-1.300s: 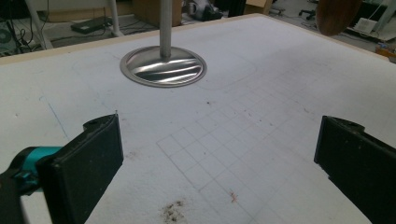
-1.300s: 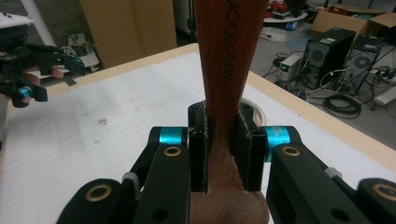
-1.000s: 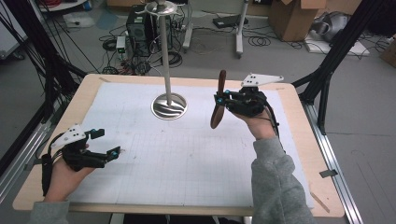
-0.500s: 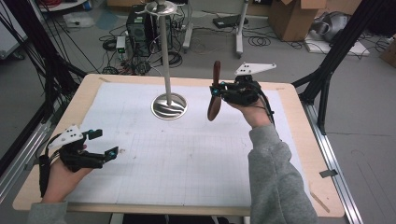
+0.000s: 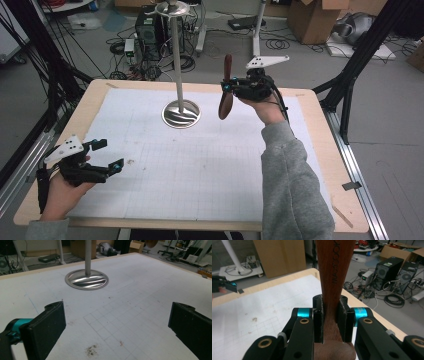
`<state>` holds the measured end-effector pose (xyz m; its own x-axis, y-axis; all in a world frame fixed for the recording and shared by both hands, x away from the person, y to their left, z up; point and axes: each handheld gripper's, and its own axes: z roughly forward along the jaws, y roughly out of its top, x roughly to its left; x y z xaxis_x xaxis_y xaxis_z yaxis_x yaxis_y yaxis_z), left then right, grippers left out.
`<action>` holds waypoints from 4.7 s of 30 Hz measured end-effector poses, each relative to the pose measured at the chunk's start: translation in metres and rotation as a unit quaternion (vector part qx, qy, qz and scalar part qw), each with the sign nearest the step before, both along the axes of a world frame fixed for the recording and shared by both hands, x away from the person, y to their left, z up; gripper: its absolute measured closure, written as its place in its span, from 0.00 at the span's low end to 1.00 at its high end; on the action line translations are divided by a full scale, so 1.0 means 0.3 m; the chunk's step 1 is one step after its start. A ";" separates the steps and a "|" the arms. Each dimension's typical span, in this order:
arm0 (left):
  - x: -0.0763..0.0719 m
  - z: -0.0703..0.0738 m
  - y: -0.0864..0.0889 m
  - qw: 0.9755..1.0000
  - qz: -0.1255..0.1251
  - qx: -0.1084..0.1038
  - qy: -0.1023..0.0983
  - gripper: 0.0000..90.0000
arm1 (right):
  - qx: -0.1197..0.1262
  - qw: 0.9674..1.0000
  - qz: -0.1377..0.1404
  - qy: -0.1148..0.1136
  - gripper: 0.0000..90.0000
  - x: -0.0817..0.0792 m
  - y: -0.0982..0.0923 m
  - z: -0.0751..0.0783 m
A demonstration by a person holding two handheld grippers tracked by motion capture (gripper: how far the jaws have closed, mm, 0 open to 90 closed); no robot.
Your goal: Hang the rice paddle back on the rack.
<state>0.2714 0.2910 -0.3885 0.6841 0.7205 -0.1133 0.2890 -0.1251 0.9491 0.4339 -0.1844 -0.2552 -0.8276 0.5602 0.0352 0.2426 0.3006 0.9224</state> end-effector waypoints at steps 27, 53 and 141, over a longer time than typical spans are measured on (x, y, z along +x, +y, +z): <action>-0.051 -0.009 0.043 1.000 0.017 0.005 0.004 0.02 | 0.016 1.000 -0.005 -0.018 0.86 0.090 0.085 0.080; -0.042 -0.021 0.029 1.000 0.008 0.010 0.013 0.02 | 0.012 0.999 -0.039 -0.015 0.86 0.133 0.046 0.112; -0.089 -0.042 0.021 1.000 0.004 0.014 0.024 0.02 | 0.004 0.998 -0.056 -0.020 0.86 0.172 0.284 0.240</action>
<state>0.2448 0.2973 -0.4011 0.6718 0.7299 -0.1263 0.3360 -0.1483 0.9301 0.4857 -0.0992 -0.1830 -0.7611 0.6486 0.0090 0.2374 0.2656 0.9344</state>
